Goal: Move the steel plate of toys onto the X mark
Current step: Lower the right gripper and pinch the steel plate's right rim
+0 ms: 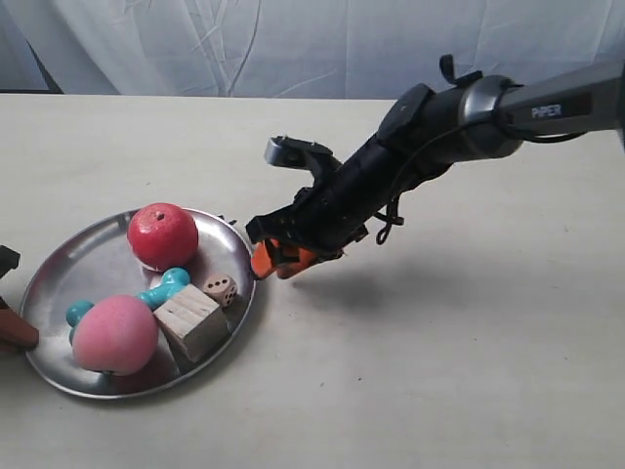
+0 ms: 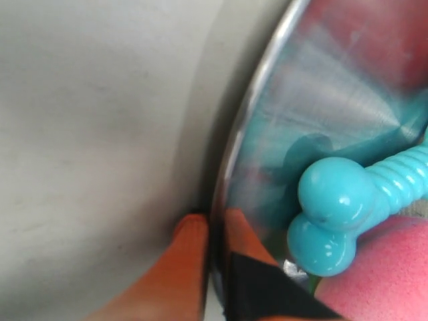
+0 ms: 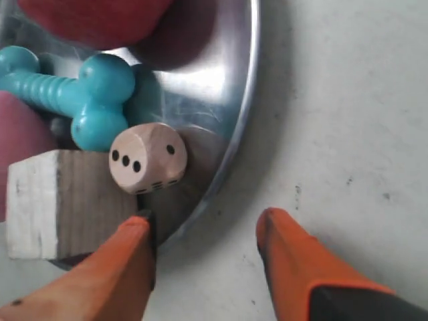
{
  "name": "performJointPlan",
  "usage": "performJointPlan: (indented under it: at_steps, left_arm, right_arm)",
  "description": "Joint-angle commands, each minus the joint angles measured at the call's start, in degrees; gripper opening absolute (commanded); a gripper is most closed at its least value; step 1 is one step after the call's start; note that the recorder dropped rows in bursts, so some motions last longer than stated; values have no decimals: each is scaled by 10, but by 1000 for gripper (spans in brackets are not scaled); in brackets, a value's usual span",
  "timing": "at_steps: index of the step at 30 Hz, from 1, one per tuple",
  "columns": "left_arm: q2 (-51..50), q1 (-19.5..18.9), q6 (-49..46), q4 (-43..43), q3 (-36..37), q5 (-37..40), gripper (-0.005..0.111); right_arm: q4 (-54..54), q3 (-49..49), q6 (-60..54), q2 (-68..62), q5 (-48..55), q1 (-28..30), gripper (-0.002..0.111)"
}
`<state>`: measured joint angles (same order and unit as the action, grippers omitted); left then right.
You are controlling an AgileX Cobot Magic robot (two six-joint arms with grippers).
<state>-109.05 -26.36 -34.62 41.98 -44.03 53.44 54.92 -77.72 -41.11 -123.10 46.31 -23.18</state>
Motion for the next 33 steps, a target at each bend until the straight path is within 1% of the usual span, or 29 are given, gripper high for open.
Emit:
performJointPlan:
  at_steps: [1,9,16,18,19,21,26,27,28,29,30,31,33]
  left_arm:
    - [-6,2,-3,-45,14,-28,0]
    - [-6,2,-3,-48,14,-28,0]
    - [-6,2,-3,-50,14,-29,0]
    - [-6,2,-3,-50,14,-29,0]
    - [-6,2,-3,-50,14,-29,0]
    - [-6,2,-3,-50,14,-29,0]
    - [-6,2,-3,-50,14,-29,0]
    - [-6,2,-3,-50,14,-29,0]
    - [-6,2,-3,-50,14,-29,0]
    - [-6,2,-3,-50,14,-29,0]
    - [-6,2,-3,-50,14,-29,0]
    - [-6,2,-3,-50,14,-29,0]
    - [-6,2,-3,-50,14,-29,0]
  right_arm:
    - [-13,-22,10,-14,-25,-21,49]
    - [-54,-27,46,-14,-94,-26,49]
    - [-53,-27,51,-14,-113,-26,48]
    - [-53,-27,51,-14,-123,-29,39]
    - [-53,-27,47,-14,-124,-36,29]
    - [-54,-27,32,-14,-126,-47,21]
    - [-54,-27,36,-14,-138,-48,21]
    - [-54,-27,36,-14,-138,-48,23]
    - [-54,-27,36,-14,-145,-48,29]
    - [-54,-27,36,-14,-149,-48,38]
    - [-54,-27,37,-14,-153,-48,44]
    - [-54,-27,37,-17,-154,-48,45]
    - [-56,-27,37,-29,-150,-48,38]
